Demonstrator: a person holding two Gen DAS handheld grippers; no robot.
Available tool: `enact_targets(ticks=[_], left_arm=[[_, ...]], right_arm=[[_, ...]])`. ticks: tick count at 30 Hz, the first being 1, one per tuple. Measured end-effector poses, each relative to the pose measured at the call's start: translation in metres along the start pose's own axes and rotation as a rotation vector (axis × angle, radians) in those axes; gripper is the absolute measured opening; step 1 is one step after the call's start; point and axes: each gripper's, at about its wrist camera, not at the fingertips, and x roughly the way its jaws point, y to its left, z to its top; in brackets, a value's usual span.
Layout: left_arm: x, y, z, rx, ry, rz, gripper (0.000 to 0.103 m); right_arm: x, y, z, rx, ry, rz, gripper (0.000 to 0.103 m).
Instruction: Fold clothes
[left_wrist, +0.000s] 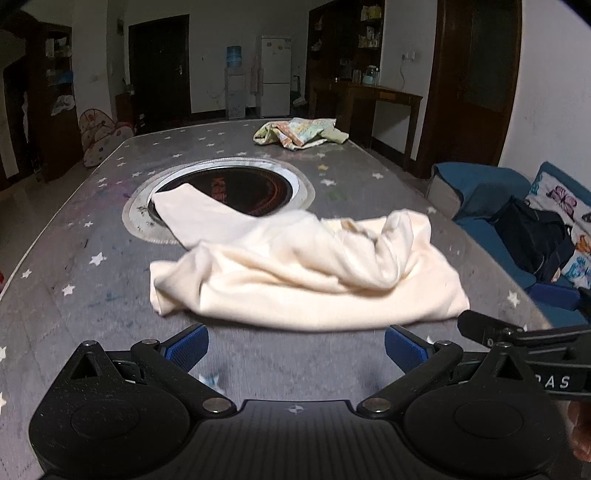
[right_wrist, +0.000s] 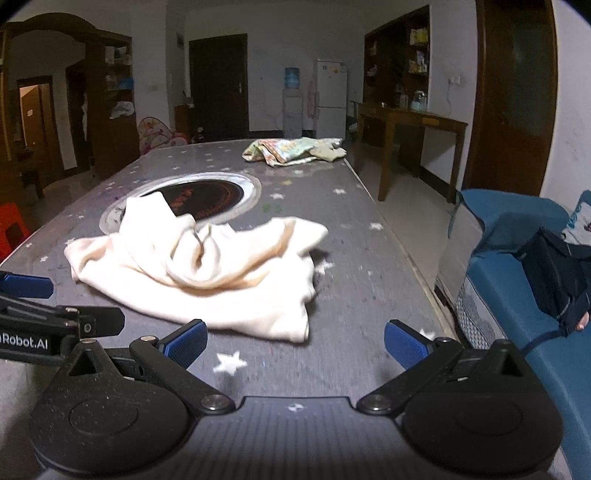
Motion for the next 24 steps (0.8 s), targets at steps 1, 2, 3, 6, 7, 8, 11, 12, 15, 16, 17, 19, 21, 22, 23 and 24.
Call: enact_targets(ticks=[1,2,3,6,7,8,11,12,15,16,17,19,21,22,23,24], left_arm=[[0.000,0.001,0.004,-0.005,-0.003,-0.003,0.103],[0.001,0.003,0.008,-0.011,-0.005,-0.007,0.103],[0.002,0.005,0.011,-0.017,-0.007,-0.012,0.103],[0.004,0.010,0.021,-0.035,-0.006,-0.032,0.103],[0.006,0.011,0.024,-0.038,-0.005,-0.033,0.103],[0.007,0.012,0.027,-0.041,-0.005,-0.034,0.102],[0.012,0.015,0.036,-0.045,-0.002,-0.038,0.098],[0.013,0.016,0.039,-0.046,-0.002,-0.040,0.097],[0.019,0.019,0.048,-0.052,0.001,-0.041,0.092],[0.021,0.019,0.051,-0.052,0.001,-0.040,0.091],[0.023,0.019,0.055,-0.049,0.000,-0.038,0.090],[0.028,0.018,0.061,-0.039,-0.003,-0.029,0.087],[0.034,0.016,0.067,-0.027,0.000,-0.024,0.083],[0.038,0.014,0.069,-0.021,0.004,-0.023,0.081],[0.041,0.013,0.072,-0.015,0.008,-0.025,0.077],[0.045,0.012,0.074,-0.008,0.011,-0.027,0.076]], right_arm=[[0.000,0.000,0.004,-0.003,-0.003,0.006,0.103],[0.000,0.000,0.007,-0.004,-0.007,0.013,0.103],[0.001,-0.001,0.011,-0.004,-0.009,0.020,0.102],[0.001,-0.001,0.022,-0.011,-0.019,0.035,0.101],[0.002,-0.002,0.026,-0.015,-0.022,0.037,0.100],[0.003,-0.002,0.029,-0.019,-0.026,0.039,0.099],[0.007,-0.003,0.038,-0.024,-0.027,0.044,0.096],[0.008,-0.004,0.041,-0.026,-0.025,0.044,0.095],[0.013,-0.006,0.047,-0.027,-0.023,0.044,0.091],[0.015,-0.007,0.049,-0.025,-0.021,0.046,0.089],[0.018,-0.008,0.050,-0.022,-0.017,0.050,0.087],[0.023,-0.010,0.054,-0.014,-0.007,0.058,0.083],[0.030,-0.011,0.058,-0.007,0.005,0.067,0.075],[0.034,-0.011,0.060,-0.003,0.012,0.072,0.072],[0.038,-0.012,0.061,0.000,0.019,0.077,0.068],[0.042,-0.012,0.063,0.005,0.026,0.082,0.065]])
